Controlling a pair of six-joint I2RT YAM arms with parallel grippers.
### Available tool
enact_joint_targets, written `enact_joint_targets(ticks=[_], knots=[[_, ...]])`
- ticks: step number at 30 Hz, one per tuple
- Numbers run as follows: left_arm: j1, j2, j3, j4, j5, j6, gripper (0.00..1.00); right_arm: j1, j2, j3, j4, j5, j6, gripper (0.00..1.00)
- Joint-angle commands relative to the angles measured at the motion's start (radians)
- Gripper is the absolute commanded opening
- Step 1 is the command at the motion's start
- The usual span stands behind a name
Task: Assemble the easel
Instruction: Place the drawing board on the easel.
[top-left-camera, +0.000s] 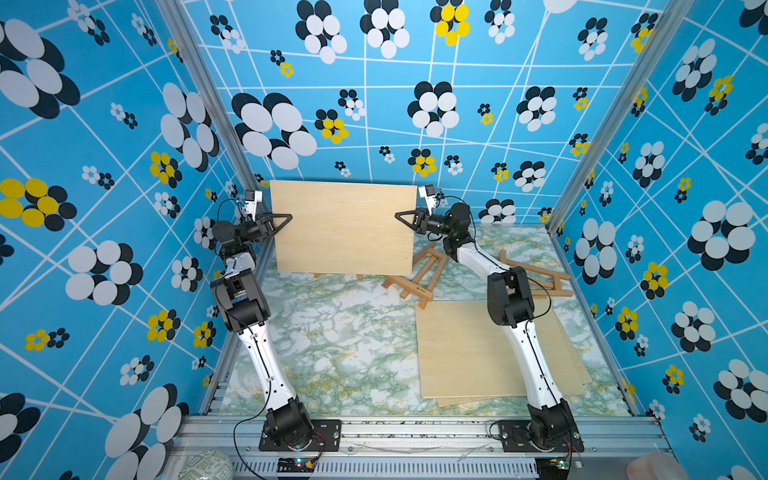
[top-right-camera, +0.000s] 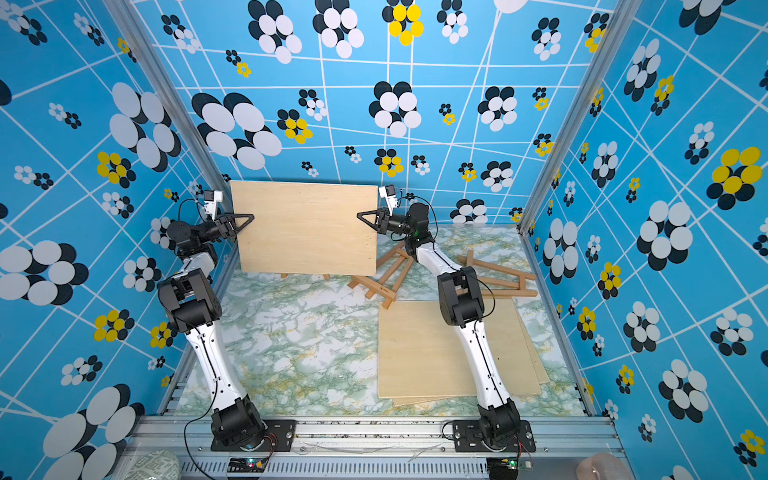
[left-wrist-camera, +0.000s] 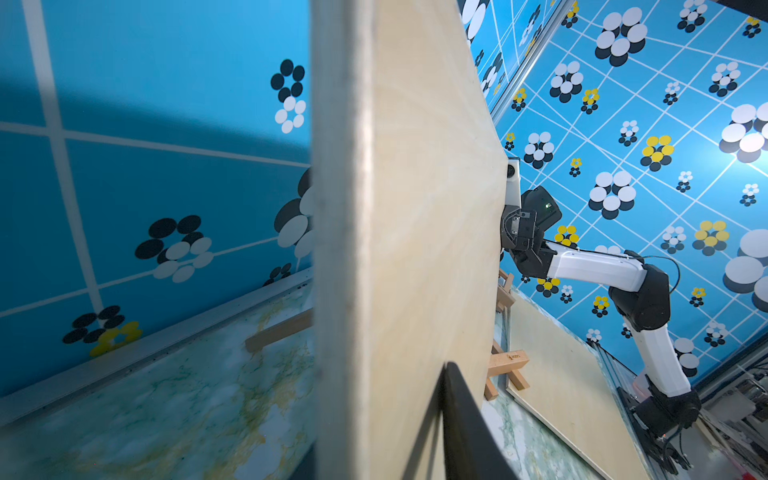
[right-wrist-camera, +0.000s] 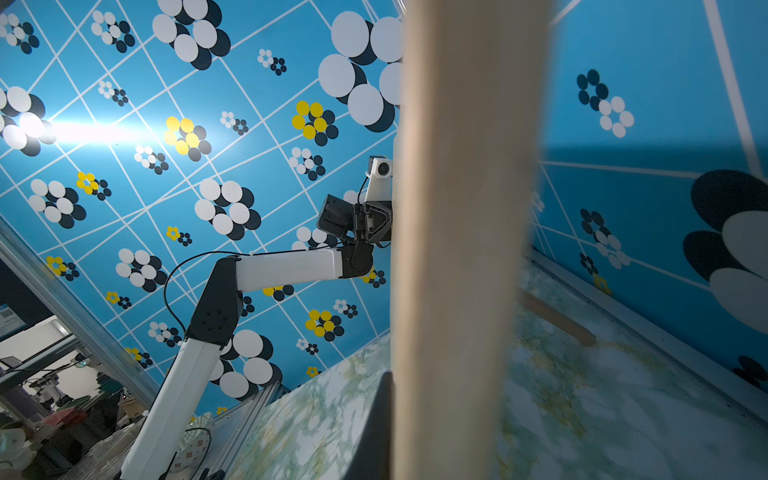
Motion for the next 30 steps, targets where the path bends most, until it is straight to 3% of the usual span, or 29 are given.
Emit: enact_joint_targets(ticks=[1,24,30], knots=[[0.008,0.02,0.064,0.101,-0.408,-0.094,0.2,0.08,-0.127,0.007,0.208,-0.024,-0.231,0.0],[0.001,0.088,0.053,0.101,-0.408,-0.03,0.2,0.079,-0.008,0.139,0.217,-0.024,-0.315,0.0],[0.008,0.091,0.034,0.101,-0.41,-0.042,0.26,0.08,0.024,0.148,0.218,-0.017,-0.306,0.0]])
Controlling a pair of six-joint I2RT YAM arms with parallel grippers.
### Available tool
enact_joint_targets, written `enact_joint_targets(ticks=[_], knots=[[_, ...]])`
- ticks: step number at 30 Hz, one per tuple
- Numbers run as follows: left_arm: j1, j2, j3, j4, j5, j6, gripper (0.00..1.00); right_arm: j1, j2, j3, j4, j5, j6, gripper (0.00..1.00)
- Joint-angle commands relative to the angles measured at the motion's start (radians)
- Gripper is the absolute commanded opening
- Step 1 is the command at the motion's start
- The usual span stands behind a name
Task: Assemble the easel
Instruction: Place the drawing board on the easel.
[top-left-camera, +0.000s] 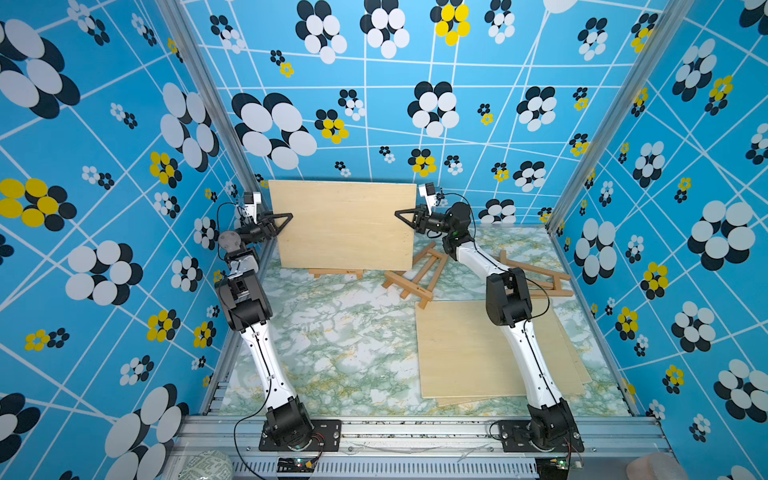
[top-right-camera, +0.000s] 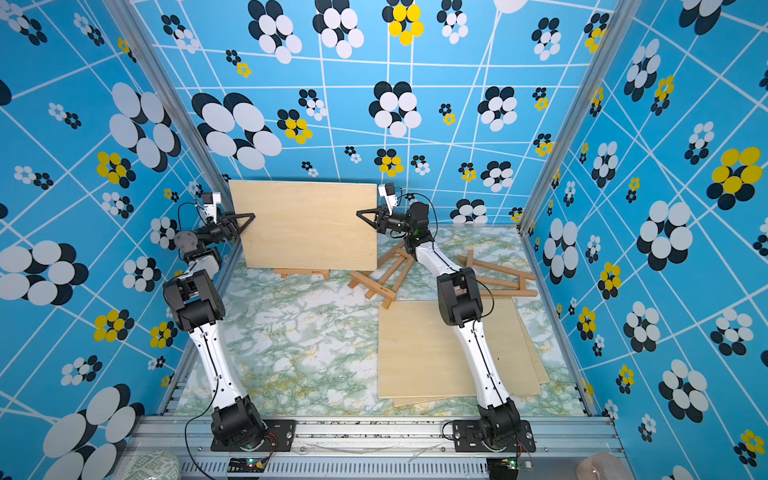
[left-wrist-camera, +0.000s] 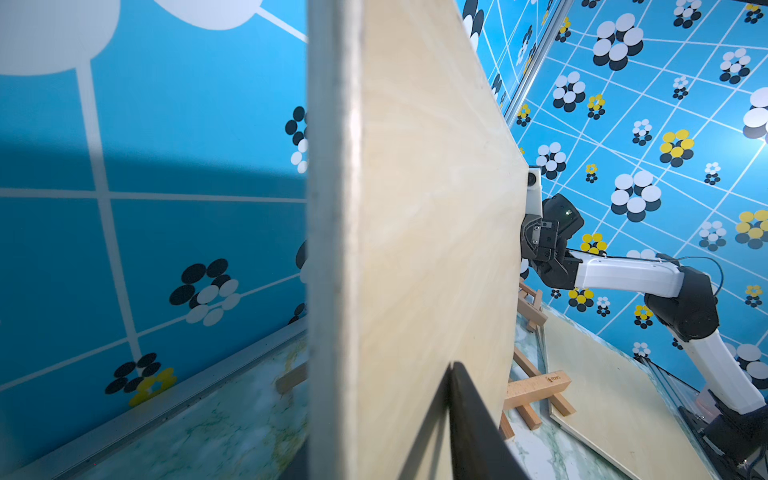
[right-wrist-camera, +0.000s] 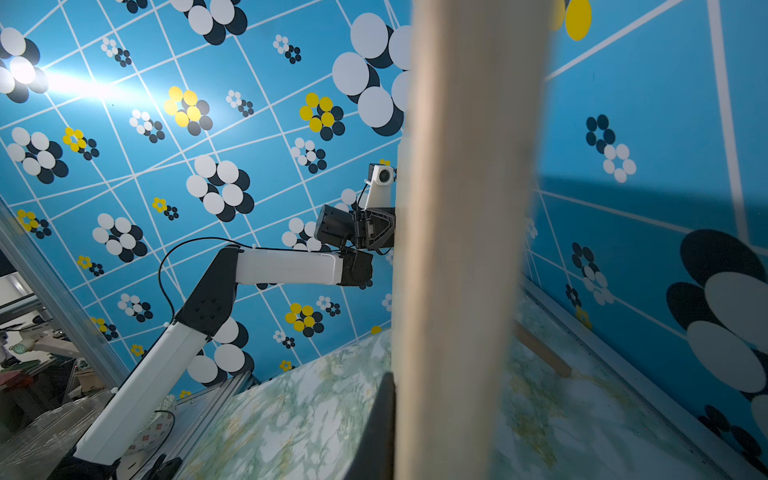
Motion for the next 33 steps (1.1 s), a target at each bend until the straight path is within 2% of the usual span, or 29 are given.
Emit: enact_joint_targets(ticks=[1,4,9,14,16,17,19,20,21,24,29,33], knots=[[0.017,0.015,-0.009,-0.073,-0.312,-0.008,0.3,0.079,-0.008,0.083,0.207,-0.015,-0.212,0.0],[0.026,0.0,-0.039,-0.073,-0.325,0.004,0.48,0.079,0.007,0.111,0.204,-0.012,-0.205,0.0],[0.039,-0.025,-0.095,-0.073,-0.345,0.033,0.62,0.081,0.012,0.126,0.197,-0.012,-0.209,0.0],[0.039,-0.027,-0.112,-0.073,-0.351,0.033,0.64,0.081,0.016,0.126,0.183,-0.011,-0.218,0.0],[0.043,-0.033,-0.123,-0.073,-0.356,0.037,0.7,0.081,0.018,0.125,0.186,-0.005,-0.211,0.0],[0.045,-0.038,-0.13,-0.073,-0.362,0.037,0.76,0.081,0.018,0.124,0.189,0.0,-0.209,0.02],[0.05,-0.044,-0.139,-0.074,-0.37,0.036,0.78,0.081,0.017,0.122,0.191,0.008,-0.203,0.14],[0.051,-0.045,-0.14,-0.074,-0.37,0.035,0.91,0.081,0.016,0.121,0.193,0.013,-0.198,0.23],[0.051,-0.047,-0.14,-0.074,-0.37,0.034,0.99,0.081,0.017,0.12,0.197,0.019,-0.195,0.29],[0.053,-0.054,-0.145,-0.074,-0.369,0.034,0.99,0.084,0.019,0.117,0.198,0.03,-0.19,0.34],[0.052,-0.067,-0.157,-0.075,-0.374,0.034,0.99,0.087,0.025,0.111,0.201,0.042,-0.18,0.56],[0.054,-0.098,-0.194,-0.074,-0.385,0.051,0.99,0.087,0.018,0.096,0.194,0.054,-0.182,0.62]])
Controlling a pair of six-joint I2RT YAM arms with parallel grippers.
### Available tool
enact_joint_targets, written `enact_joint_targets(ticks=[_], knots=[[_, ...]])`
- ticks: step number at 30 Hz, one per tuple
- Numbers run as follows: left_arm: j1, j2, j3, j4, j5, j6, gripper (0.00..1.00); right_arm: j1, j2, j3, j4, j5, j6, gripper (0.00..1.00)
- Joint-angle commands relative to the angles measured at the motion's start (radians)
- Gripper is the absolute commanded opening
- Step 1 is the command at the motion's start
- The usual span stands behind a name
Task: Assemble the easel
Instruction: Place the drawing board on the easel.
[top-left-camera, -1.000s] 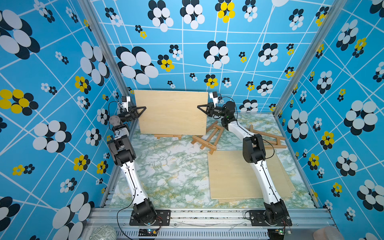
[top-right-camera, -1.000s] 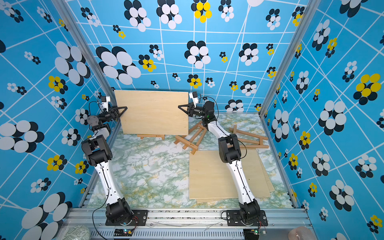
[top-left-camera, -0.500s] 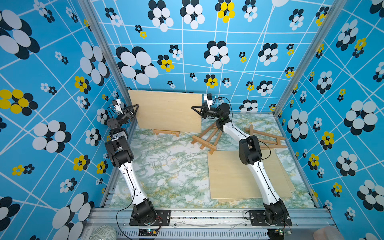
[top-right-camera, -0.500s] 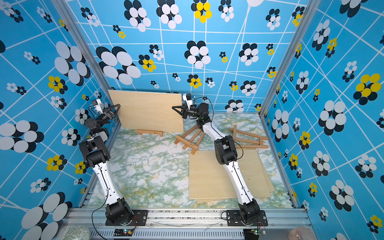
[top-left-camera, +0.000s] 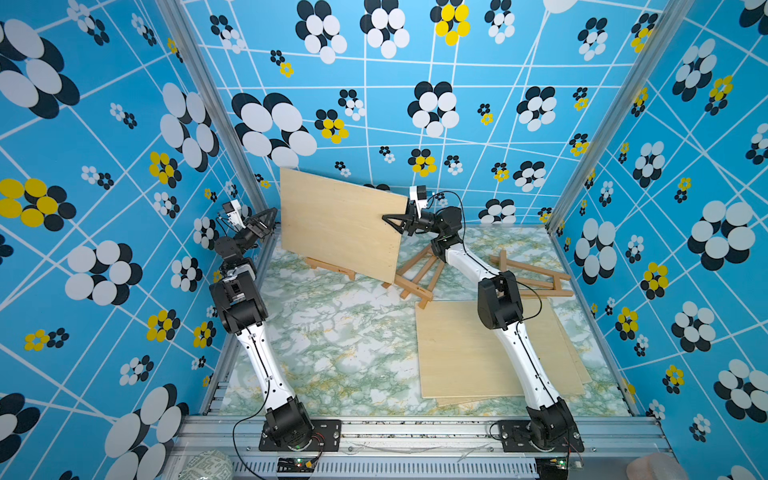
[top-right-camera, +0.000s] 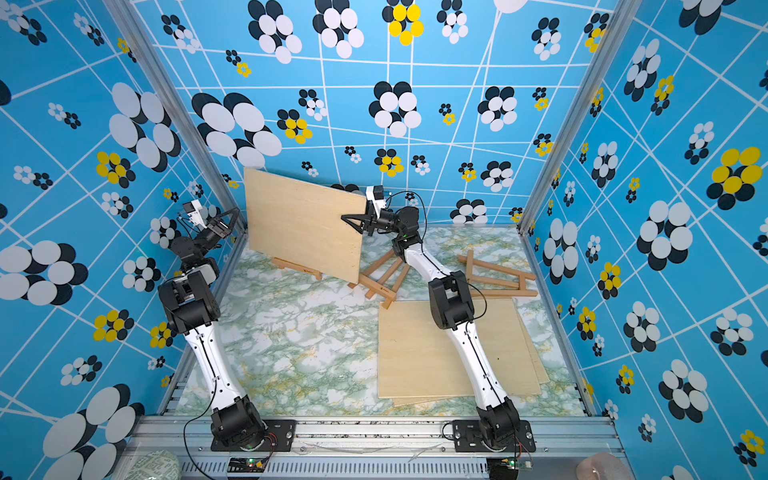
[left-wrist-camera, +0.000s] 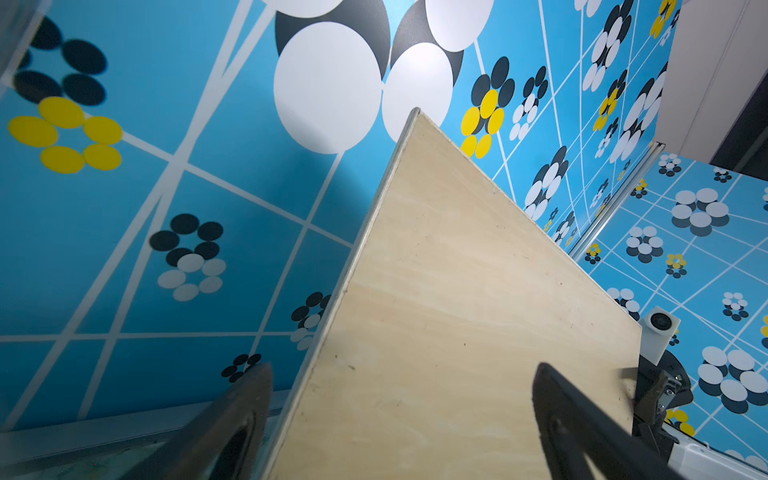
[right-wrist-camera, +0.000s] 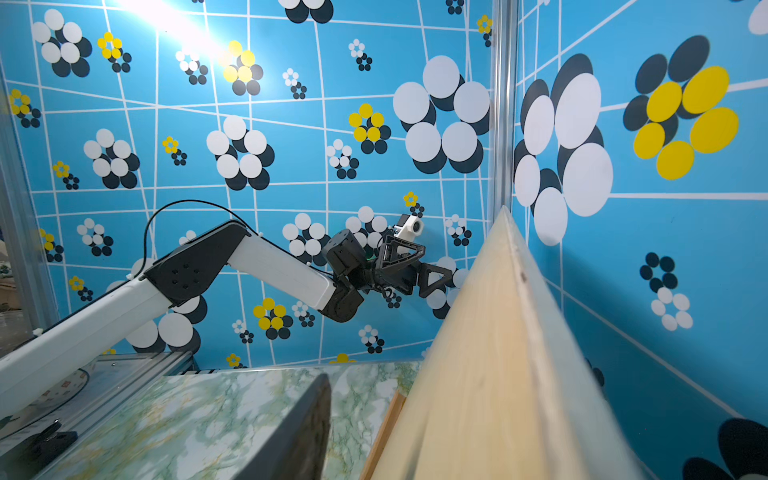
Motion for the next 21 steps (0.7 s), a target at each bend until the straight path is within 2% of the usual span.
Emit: enact_joint_targets(ticks=[1,6,10,13,14,21], knots=[[0.012,-0.08,-0.043,0.013,-0.023,0.034,0.99,0.015,-0.025,0.002,0.044,0.008,-0.002,0.63],[0.017,-0.098,-0.081,0.013,-0.034,0.05,0.99,0.015,-0.034,-0.018,0.04,0.01,-0.007,0.64],[0.016,-0.107,-0.092,0.014,-0.038,0.055,0.99,0.014,-0.038,-0.031,0.05,0.004,0.007,0.71],[0.012,-0.127,-0.111,0.013,-0.04,0.065,0.99,0.011,-0.064,-0.076,0.065,0.012,0.007,0.85],[0.012,-0.134,-0.124,0.012,-0.044,0.07,0.99,0.009,-0.078,-0.092,0.066,0.015,0.006,0.99],[0.004,-0.2,-0.214,0.012,-0.061,0.108,0.99,0.0,-0.173,-0.236,0.123,0.038,0.019,1.0]])
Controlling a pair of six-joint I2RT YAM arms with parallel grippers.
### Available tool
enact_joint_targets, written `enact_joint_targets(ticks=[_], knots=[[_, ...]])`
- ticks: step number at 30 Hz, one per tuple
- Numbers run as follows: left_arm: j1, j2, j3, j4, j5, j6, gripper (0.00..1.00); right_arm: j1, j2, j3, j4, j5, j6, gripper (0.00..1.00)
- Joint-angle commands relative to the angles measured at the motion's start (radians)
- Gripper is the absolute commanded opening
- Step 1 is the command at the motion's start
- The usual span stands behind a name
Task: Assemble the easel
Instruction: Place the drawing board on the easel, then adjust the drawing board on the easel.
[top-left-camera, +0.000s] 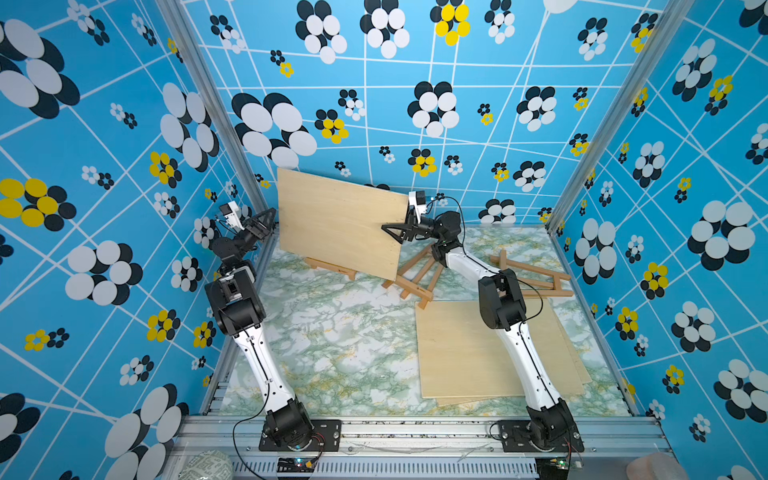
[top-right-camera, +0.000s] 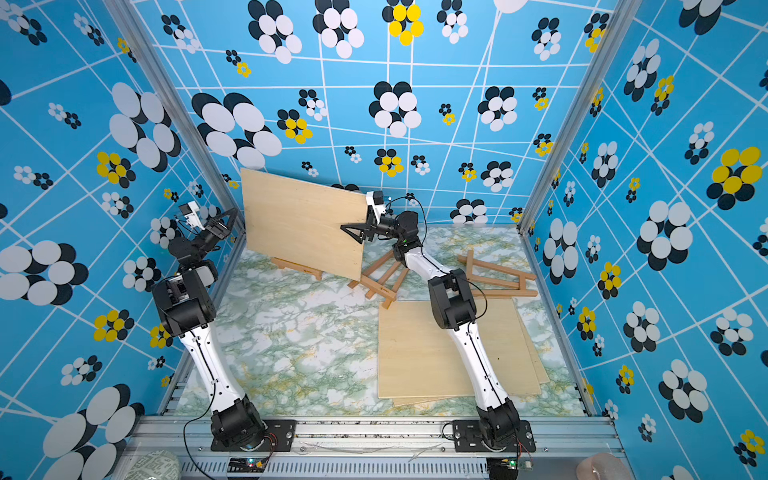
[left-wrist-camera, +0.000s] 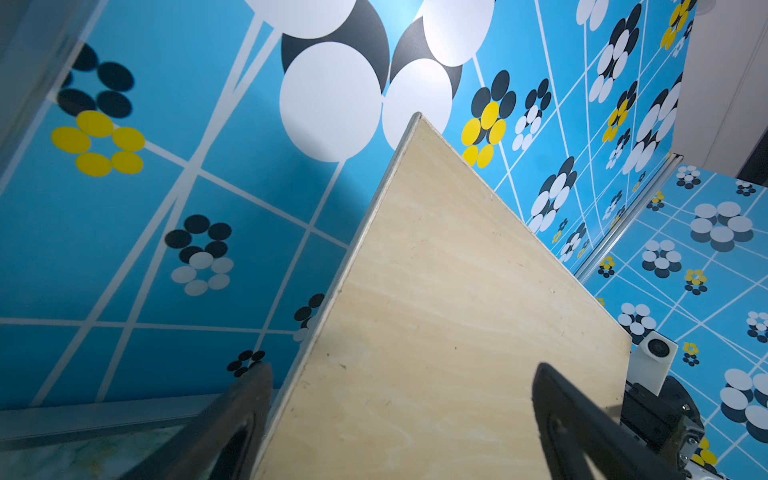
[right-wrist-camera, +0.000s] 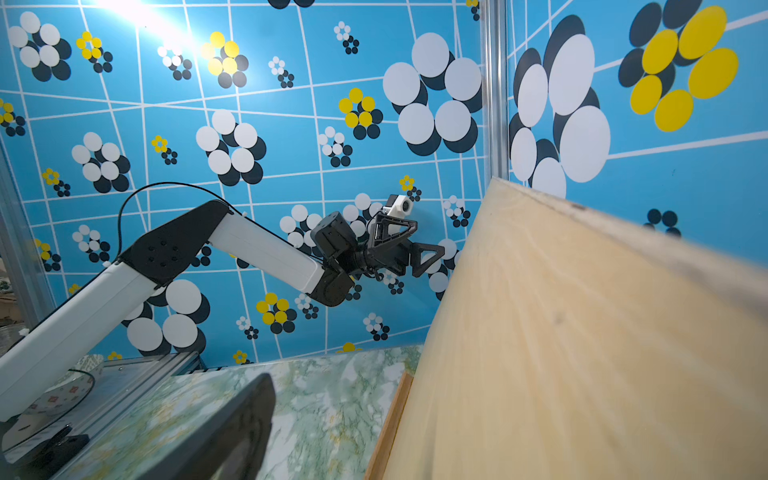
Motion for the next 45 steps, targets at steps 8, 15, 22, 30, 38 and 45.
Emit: enact_joint_targets(ticks=[8,15,22,30,38,45], knots=[[0.0,-0.152,-0.124,0.023,-0.048,0.061,0.99,-0.027,-0.246,-0.266,0.163,0.1,0.077,1.0],[-0.002,-0.3,-0.282,0.004,-0.102,0.087,0.99,-0.068,-0.522,-0.618,0.044,0.307,0.118,1.0],[-0.033,-0.466,-0.468,-0.114,-0.124,0.159,0.99,-0.09,-0.823,-0.805,-0.727,0.606,0.008,1.0],[-0.103,-0.746,-0.698,-0.507,-0.227,0.366,0.99,-0.025,-0.908,-0.716,-1.38,0.915,-0.065,1.0],[-0.127,-1.011,-0.733,-1.248,-0.384,0.585,0.99,0.099,-0.836,-0.637,-1.505,0.968,0.053,1.0],[-0.021,-0.936,-0.633,-1.323,-0.204,0.426,0.99,0.12,-0.846,-0.667,-1.425,0.901,0.071,1.0]])
